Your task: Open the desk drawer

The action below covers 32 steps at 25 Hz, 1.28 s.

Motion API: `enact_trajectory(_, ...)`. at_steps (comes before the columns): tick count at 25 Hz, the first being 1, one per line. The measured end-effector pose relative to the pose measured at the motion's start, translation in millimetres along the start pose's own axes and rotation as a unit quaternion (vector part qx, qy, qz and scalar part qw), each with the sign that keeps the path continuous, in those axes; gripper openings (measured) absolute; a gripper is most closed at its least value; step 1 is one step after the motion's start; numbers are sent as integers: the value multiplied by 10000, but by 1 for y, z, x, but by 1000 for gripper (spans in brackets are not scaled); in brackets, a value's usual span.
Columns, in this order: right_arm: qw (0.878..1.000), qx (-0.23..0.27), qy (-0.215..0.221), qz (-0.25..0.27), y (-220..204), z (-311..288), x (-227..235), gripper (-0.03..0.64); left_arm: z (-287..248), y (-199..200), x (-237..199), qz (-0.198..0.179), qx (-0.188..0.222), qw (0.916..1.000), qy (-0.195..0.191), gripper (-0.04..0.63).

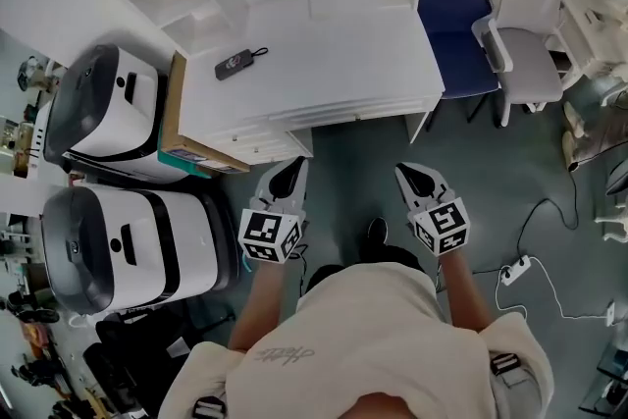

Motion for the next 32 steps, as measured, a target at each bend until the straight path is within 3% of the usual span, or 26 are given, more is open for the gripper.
enact_trajectory(9,9995,-96,217,-213,-14,-28,40,2,-42,5,2,-15,-178,9998,61,15)
enact_trajectory(17,9989,-250,347,-196,-16,-70,60,2,-64,-4,-31,120,-423,9986,288,15)
enact_trajectory(25,9988,-417,176,-185,1,-106,81,2,-117,17,-64,209,-330,9992,-48,15)
enact_trajectory(32,9987,-139,43,-489,42,-151,98,2,-153,56,-95,82,-147,9989,-440,15)
Point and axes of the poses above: the fingertips, and each gripper's own axes: z backward along the fingers, x to its right, y out of its top, the point moved 4 cm from there along z, backward along the fingers, and after that the axes turned 10 degrees about z, right-handed, at the moved point
